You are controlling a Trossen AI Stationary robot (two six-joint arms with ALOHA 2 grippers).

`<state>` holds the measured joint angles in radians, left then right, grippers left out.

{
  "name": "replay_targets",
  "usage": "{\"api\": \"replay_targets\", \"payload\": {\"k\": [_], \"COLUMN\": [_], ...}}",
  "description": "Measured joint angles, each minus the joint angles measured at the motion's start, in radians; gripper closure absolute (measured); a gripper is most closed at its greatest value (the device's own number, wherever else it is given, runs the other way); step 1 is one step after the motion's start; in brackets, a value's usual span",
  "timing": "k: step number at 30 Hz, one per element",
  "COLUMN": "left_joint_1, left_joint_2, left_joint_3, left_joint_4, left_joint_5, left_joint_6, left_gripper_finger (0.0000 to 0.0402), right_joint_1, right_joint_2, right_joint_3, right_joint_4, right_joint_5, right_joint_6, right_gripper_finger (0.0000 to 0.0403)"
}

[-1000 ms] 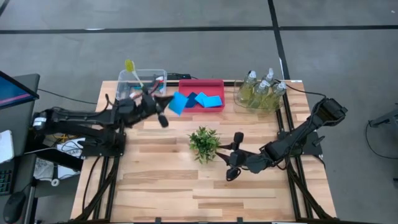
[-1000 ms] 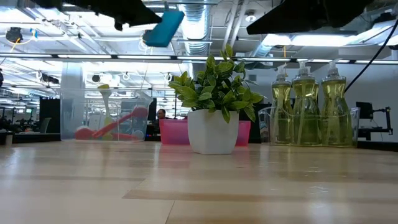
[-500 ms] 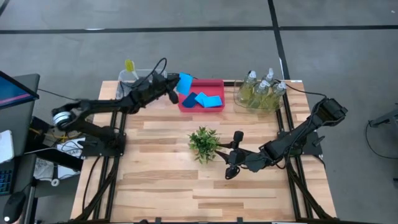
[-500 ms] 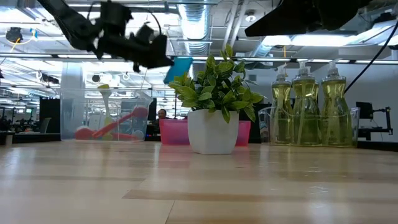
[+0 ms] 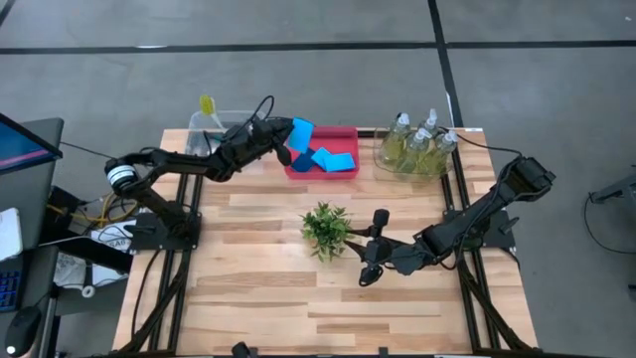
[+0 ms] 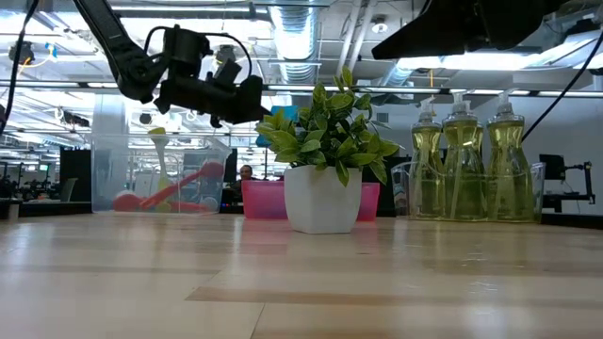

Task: Pick & Place Kitchen Sink Supplies
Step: Put the blue sponge into the red bin

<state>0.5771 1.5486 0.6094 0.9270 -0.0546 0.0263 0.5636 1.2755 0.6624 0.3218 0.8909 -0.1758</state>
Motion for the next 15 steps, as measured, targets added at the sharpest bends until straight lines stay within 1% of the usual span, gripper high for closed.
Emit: {"api": "replay_targets", "payload": {"k": [5,9,15], "left_joint_1": [-0.017,-0.028,-0.029], "left_joint_2": [-0.004,-0.004,-0.004], "left_joint_3": [0.000,0.000,0.000], "left_joint_4": [0.010,0.010,0.009], "left_joint_5": [-0.046,-0.051,-0.053], "left_joint_6": [-0.003,0.003,0.021], "left_gripper_finger": [0.0394,0.0391,0.0355], "right_joint_1": [0.000,-0.003,-0.003], "right_joint_2": [0.000,0.000,0.000], "right_joint_3": [0.000,0.000,0.000], "right_joint_4": [0.000,0.000,0.000], "right_joint_5": [0.000,0.000,0.000], "right_joint_6": [0.001,0.001,0.002], "right_gripper_finger": [0.0284,0.0284,0.0284]}}
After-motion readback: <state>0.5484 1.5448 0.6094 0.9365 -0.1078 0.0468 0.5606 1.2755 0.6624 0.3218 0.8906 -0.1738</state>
